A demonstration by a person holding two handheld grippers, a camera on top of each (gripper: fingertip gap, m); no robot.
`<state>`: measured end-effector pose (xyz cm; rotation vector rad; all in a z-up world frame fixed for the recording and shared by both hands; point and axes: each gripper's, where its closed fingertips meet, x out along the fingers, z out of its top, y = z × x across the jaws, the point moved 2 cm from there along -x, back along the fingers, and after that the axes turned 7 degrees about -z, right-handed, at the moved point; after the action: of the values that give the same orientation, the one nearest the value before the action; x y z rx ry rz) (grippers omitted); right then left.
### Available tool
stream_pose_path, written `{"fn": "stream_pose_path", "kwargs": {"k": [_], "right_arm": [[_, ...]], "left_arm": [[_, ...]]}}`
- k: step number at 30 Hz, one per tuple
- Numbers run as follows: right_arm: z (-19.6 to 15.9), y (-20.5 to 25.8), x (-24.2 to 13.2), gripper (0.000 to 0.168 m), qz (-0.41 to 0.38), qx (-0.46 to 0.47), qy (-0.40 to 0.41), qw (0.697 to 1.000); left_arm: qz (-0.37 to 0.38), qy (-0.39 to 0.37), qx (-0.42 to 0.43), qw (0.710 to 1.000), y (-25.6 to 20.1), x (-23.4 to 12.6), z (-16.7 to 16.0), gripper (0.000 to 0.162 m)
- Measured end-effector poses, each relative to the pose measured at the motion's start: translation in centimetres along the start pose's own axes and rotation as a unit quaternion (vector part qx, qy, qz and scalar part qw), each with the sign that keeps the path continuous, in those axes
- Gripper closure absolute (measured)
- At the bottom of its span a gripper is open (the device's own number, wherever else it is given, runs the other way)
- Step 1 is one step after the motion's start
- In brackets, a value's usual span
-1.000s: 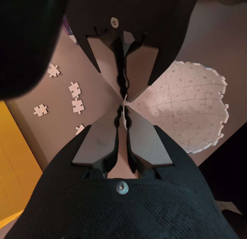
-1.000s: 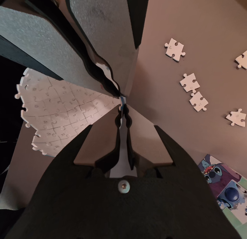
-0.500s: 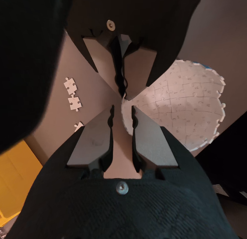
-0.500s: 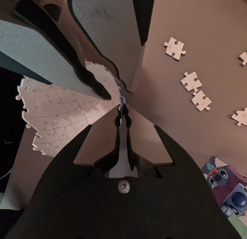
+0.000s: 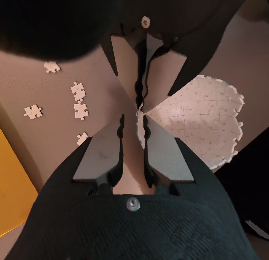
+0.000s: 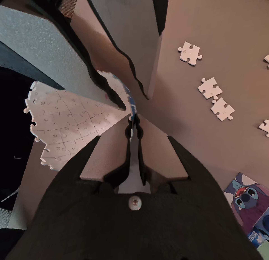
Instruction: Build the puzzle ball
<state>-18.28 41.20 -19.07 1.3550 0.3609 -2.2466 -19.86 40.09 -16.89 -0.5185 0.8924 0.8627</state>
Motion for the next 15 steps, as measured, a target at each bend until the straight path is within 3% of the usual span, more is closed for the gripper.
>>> {"fn": "stream_pose_path", "kwargs": {"k": [1,6,15], "right_arm": [[-0.01,0.01,-0.01,0.168,0.001,0.003,0.0,1.0],[0.04,0.07,0.01,0.168,0.012,0.018,-0.002,1.0],[-0.09,-0.21,-0.02,0.168,0.008,0.014,-0.003,1.0]], "left_arm": [[-0.004,-0.005,-0.003,1.0,-0.08,0.05,0.0,0.138],[0.003,-0.007,-0.001,1.0,-0.01,0.49,-0.12,0.137],[0.019,0.007,0.025,0.999,-0.06,1.02,0.04,0.148]]}}
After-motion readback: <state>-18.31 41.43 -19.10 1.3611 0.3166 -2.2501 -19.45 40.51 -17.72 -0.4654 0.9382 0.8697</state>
